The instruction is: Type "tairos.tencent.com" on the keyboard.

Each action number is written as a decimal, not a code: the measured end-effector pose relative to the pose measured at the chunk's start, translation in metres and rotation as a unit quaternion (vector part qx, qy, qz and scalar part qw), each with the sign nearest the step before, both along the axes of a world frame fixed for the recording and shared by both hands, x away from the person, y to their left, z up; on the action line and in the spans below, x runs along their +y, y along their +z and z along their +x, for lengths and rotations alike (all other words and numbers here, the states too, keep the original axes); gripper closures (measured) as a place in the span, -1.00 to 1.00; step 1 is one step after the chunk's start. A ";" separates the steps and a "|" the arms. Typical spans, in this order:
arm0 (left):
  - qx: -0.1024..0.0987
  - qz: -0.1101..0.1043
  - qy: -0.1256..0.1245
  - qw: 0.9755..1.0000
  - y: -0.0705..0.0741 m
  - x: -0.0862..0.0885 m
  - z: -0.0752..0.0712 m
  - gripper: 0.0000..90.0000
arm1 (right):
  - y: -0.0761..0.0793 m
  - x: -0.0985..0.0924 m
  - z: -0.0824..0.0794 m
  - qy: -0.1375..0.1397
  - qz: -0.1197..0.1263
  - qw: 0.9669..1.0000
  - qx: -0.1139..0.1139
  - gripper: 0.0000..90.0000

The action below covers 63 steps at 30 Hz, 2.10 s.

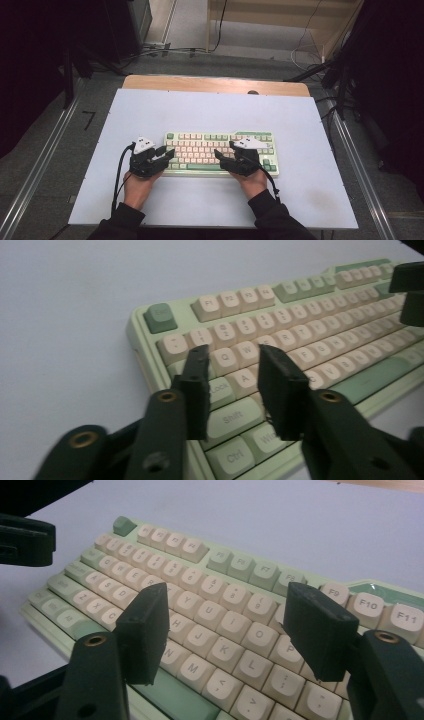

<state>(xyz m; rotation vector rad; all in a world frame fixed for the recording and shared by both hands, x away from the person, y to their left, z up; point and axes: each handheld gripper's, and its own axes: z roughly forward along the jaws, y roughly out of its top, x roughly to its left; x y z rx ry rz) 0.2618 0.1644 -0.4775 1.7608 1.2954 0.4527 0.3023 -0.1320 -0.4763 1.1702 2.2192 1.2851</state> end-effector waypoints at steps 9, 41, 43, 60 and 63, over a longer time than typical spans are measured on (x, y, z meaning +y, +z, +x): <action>0.004 0.004 -0.014 1.000 0.001 -0.010 0.003 1.00 | -0.001 -0.005 -0.001 -0.008 -0.008 1.000 0.002 -0.29; 0.027 0.024 -0.093 0.995 -0.010 -0.058 0.016 1.00 | -0.002 -0.035 -0.011 -0.042 -0.007 0.999 0.005 -0.26; 0.026 0.030 -0.093 0.995 -0.012 -0.059 0.016 1.00 | -0.002 -0.035 -0.011 -0.042 -0.008 0.999 0.005 -0.26; 0.031 0.038 -0.091 0.995 -0.015 -0.061 0.017 1.00 | -0.003 -0.034 -0.011 -0.039 -0.012 0.999 0.005 -0.25; 0.027 0.027 -0.088 0.995 -0.012 -0.059 0.017 1.00 | -0.003 -0.035 -0.012 -0.039 -0.011 0.999 0.005 -0.25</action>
